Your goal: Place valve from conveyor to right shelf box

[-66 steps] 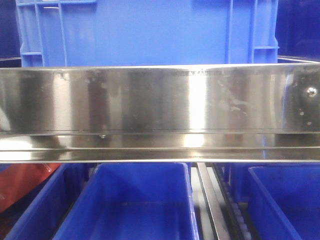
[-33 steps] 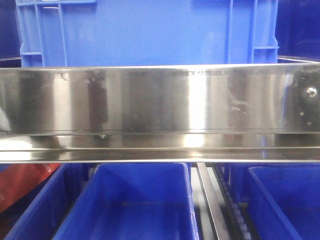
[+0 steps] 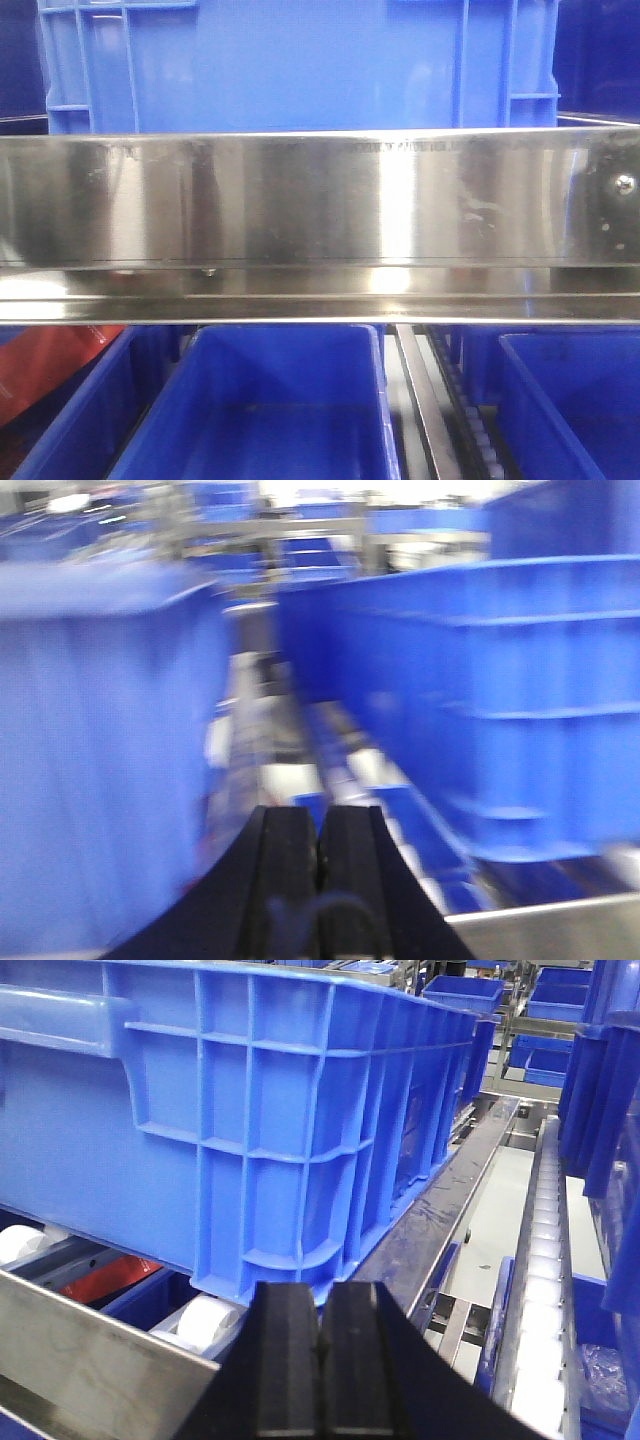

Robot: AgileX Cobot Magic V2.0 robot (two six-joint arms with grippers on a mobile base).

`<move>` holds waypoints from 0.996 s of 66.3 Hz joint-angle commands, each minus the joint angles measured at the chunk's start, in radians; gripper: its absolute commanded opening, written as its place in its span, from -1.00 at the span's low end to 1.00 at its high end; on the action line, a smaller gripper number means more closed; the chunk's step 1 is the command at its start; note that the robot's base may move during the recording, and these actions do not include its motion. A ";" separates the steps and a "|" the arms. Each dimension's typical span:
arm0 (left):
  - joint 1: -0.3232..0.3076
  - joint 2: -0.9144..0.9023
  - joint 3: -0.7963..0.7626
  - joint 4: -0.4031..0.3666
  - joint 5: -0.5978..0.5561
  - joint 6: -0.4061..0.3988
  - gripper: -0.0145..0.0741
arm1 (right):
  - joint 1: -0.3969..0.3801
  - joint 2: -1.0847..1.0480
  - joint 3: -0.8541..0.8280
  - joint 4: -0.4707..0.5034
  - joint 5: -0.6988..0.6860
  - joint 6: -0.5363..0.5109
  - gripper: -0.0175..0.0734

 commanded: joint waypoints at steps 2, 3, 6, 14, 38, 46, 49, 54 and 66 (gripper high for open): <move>0.052 -0.050 0.041 0.020 -0.016 -0.024 -0.92 | 0.001 -0.006 -0.001 -0.005 -0.024 -0.002 -0.96; 0.058 -0.059 0.052 0.022 -0.016 -0.024 -0.92 | 0.001 -0.006 -0.001 -0.005 -0.024 -0.002 -0.96; 0.071 -0.087 0.075 0.025 -0.019 -0.041 -0.92 | 0.001 -0.006 -0.001 -0.005 -0.024 -0.002 -0.96; 0.097 -0.116 0.150 0.037 -0.049 -0.047 -0.92 | 0.001 -0.006 -0.001 -0.005 -0.024 -0.002 -0.96; 0.097 -0.116 0.225 0.046 -0.133 -0.047 -0.92 | 0.001 -0.006 -0.001 -0.005 -0.026 -0.002 -0.96; 0.097 -0.116 0.225 0.046 -0.165 -0.047 -0.92 | 0.001 -0.006 -0.001 -0.005 -0.026 -0.002 -0.96; 0.097 -0.116 0.225 0.046 -0.171 -0.047 -0.92 | 0.001 -0.006 -0.001 -0.005 -0.026 -0.002 -0.96; 0.097 -0.116 0.225 0.046 -0.172 -0.047 -0.92 | 0.001 -0.006 -0.001 -0.005 -0.026 -0.002 -0.96; 0.097 -0.116 0.225 0.046 -0.172 -0.047 -0.92 | 0.001 -0.006 -0.001 -0.005 -0.026 -0.002 -0.96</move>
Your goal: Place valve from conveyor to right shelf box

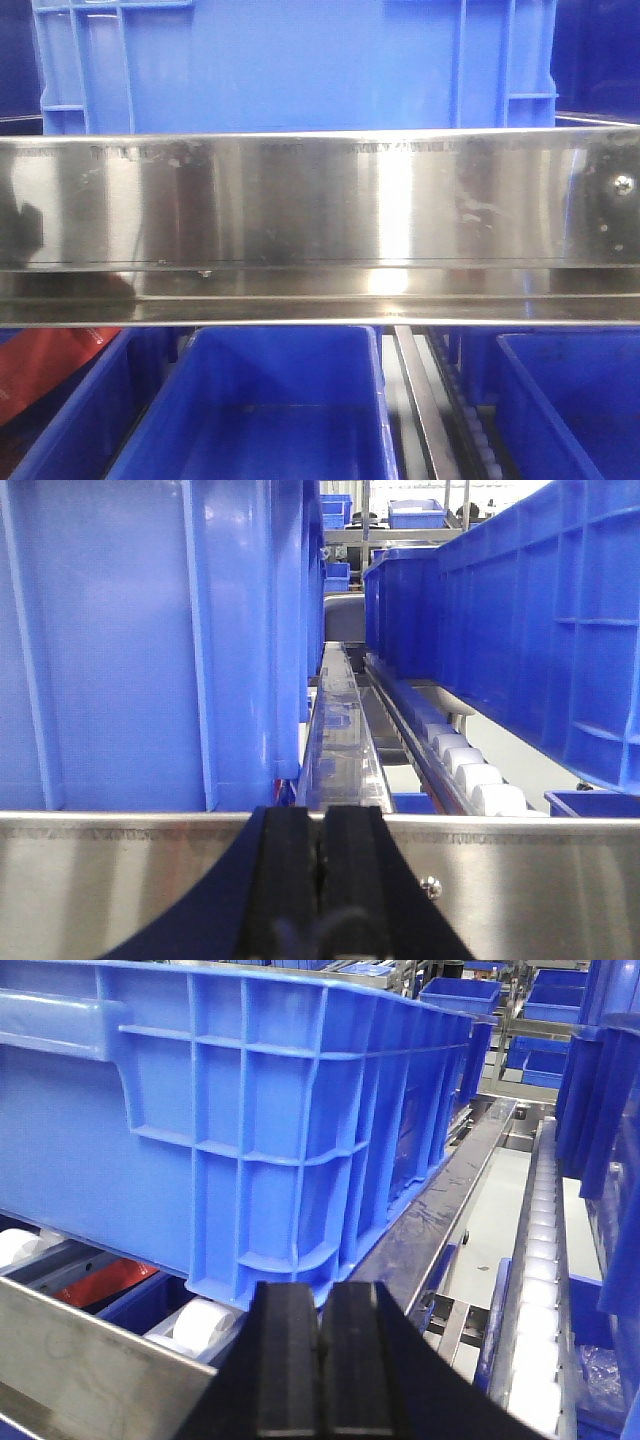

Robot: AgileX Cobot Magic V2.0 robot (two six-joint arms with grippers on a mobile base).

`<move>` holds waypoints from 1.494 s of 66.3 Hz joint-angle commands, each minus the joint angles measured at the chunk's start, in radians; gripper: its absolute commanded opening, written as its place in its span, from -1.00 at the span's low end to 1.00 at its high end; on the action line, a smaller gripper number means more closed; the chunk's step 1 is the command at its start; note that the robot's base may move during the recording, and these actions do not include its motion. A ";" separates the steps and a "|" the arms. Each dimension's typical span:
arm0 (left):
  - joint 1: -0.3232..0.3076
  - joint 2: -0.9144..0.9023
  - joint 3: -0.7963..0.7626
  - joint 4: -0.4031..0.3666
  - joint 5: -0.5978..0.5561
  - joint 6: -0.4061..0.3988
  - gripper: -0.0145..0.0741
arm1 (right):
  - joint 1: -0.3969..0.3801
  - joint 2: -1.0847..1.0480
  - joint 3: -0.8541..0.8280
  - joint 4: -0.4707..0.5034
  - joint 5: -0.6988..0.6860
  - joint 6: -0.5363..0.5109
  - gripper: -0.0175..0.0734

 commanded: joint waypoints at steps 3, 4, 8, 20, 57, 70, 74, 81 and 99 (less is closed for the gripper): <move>0.003 -0.005 -0.001 0.002 -0.023 -0.007 -0.92 | 0.001 -0.004 -0.001 -0.005 -0.022 -0.002 -0.96; 0.003 -0.005 -0.001 0.002 -0.023 -0.007 -0.92 | 0.001 -0.004 -0.001 -0.005 -0.022 -0.002 -0.96; 0.003 -0.005 -0.001 0.002 -0.023 -0.007 -0.92 | 0.001 -0.004 -0.001 -0.005 -0.022 -0.002 -0.96; 0.003 -0.005 -0.001 0.002 -0.023 -0.007 -0.92 | 0.001 -0.004 -0.001 -0.005 -0.022 -0.002 -0.96; 0.003 -0.005 -0.001 0.002 -0.023 -0.007 -0.92 | -0.233 -0.137 0.052 -0.001 0.076 0.069 -0.96; 0.003 -0.005 -0.001 0.002 -0.023 -0.007 -0.92 | -0.411 -0.261 0.132 -0.005 0.107 0.069 -0.96; 0.003 -0.005 -0.001 0.002 -0.023 -0.007 -0.92 | -0.446 -0.294 0.161 -0.013 0.107 0.069 -0.96; 0.003 -0.005 -0.001 0.002 -0.023 -0.007 -0.92 | -0.470 -0.338 0.209 -0.020 0.090 0.069 -0.96; 0.003 -0.005 -0.001 0.002 -0.023 -0.007 -0.92 | -0.472 -0.371 0.287 -0.051 0.042 0.069 -0.96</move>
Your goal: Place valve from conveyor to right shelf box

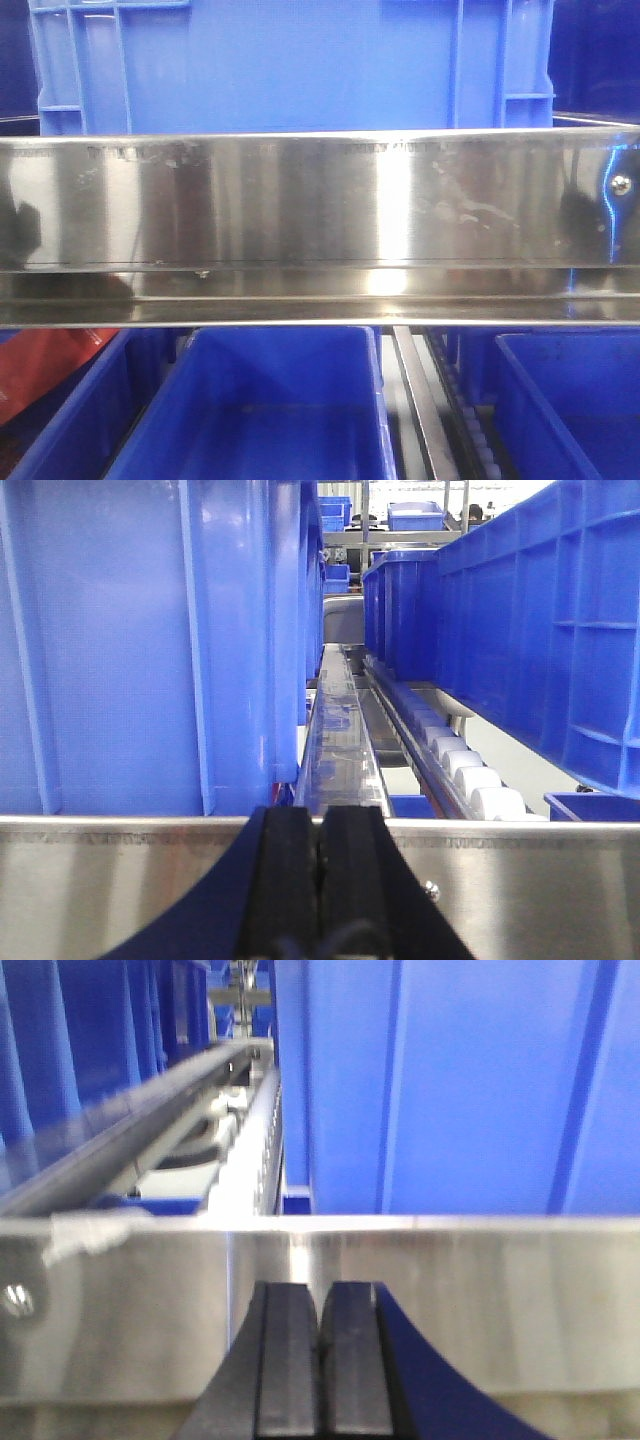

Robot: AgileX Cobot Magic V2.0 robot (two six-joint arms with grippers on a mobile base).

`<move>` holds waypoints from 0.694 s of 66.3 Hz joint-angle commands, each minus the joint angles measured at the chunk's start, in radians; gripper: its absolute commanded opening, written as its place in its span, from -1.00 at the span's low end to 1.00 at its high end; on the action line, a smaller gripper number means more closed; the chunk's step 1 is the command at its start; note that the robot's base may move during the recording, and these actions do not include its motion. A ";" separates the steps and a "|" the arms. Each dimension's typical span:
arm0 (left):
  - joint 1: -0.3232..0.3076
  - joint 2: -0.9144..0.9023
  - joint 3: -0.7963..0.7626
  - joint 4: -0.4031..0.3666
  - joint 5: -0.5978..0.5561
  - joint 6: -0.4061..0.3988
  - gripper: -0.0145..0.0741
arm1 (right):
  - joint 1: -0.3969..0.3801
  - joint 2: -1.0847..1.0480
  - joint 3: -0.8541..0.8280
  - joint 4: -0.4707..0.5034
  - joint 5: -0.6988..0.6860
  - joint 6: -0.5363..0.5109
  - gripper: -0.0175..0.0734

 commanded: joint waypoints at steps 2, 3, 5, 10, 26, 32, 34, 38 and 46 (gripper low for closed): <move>0.001 -0.005 -0.001 0.002 -0.021 -0.007 -0.92 | -0.005 -0.006 0.009 -0.013 -0.094 0.001 -0.96; 0.001 -0.005 -0.001 0.002 -0.021 -0.007 -0.92 | -0.005 -0.006 0.009 -0.013 -0.100 0.001 -0.96; 0.001 -0.005 -0.001 0.002 -0.021 -0.007 -0.92 | -0.005 -0.006 0.009 -0.010 -0.087 0.001 -0.96; 0.001 -0.005 -0.001 0.002 -0.021 -0.007 -0.92 | -0.005 -0.006 0.009 -0.010 -0.082 0.001 -0.96; 0.001 -0.005 -0.001 0.002 -0.021 -0.007 -0.92 | -0.005 -0.006 0.009 -0.010 -0.082 0.001 -0.96; 0.001 -0.005 -0.001 0.002 -0.021 -0.007 -0.92 | -0.005 -0.006 0.009 -0.010 -0.082 0.001 -0.96; 0.001 -0.005 -0.001 0.002 -0.021 -0.007 -0.92 | -0.005 -0.006 0.009 -0.010 -0.082 0.001 -0.96; 0.001 -0.005 -0.001 0.002 -0.021 -0.007 -0.92 | -0.005 -0.006 0.009 -0.010 -0.082 0.001 -0.96; 0.001 -0.005 -0.001 0.002 -0.021 -0.007 -0.92 | -0.005 -0.006 0.009 -0.010 -0.082 0.001 -0.96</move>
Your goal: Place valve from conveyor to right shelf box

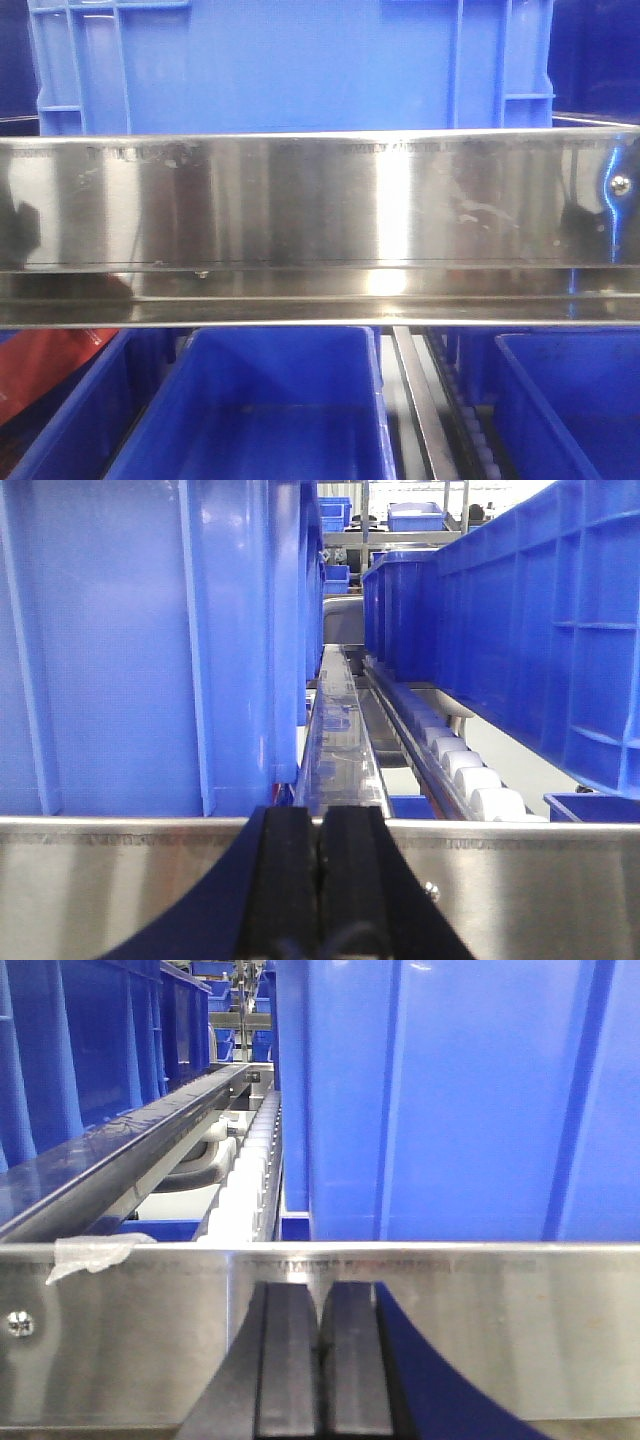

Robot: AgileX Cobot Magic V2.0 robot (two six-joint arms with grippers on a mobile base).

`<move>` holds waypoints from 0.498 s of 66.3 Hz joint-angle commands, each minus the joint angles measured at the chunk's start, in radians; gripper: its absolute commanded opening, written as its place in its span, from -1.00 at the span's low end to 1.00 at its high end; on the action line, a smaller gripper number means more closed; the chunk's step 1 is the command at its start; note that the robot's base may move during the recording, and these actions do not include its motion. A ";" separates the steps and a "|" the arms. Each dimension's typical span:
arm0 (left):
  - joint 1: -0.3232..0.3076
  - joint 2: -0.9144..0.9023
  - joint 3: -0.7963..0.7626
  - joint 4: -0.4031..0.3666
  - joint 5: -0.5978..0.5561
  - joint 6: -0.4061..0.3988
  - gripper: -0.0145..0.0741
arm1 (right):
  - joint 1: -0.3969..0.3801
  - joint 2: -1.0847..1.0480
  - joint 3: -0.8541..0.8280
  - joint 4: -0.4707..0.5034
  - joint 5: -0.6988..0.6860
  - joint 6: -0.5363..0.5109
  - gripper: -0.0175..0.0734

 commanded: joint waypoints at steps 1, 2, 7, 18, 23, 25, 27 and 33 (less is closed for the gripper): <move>0.001 -0.005 -0.001 0.002 -0.019 -0.007 -0.92 | -0.005 -0.004 0.002 -0.009 -0.024 0.001 -0.96; 0.001 -0.005 -0.001 0.002 -0.019 -0.007 -0.92 | -0.005 -0.004 0.002 -0.009 -0.024 0.001 -0.96; 0.001 -0.005 -0.001 0.002 -0.019 -0.007 -0.92 | -0.005 -0.004 0.002 -0.009 -0.024 0.001 -0.96; 0.001 -0.005 -0.001 0.002 -0.019 -0.007 -0.92 | -0.005 -0.004 0.002 -0.009 -0.024 0.001 -0.96; 0.001 -0.005 -0.001 0.002 -0.019 -0.007 -0.92 | -0.005 -0.004 0.002 -0.009 -0.024 0.001 -0.96; 0.001 -0.005 -0.001 0.002 -0.019 -0.007 -0.92 | -0.005 -0.004 0.002 -0.009 -0.024 0.001 -0.96; 0.001 -0.005 -0.001 0.002 -0.019 -0.007 -0.92 | -0.005 -0.004 0.002 -0.009 -0.024 0.001 -0.96; 0.001 -0.005 -0.001 0.002 -0.019 -0.007 -0.92 | -0.005 -0.004 0.002 -0.009 -0.024 0.001 -0.96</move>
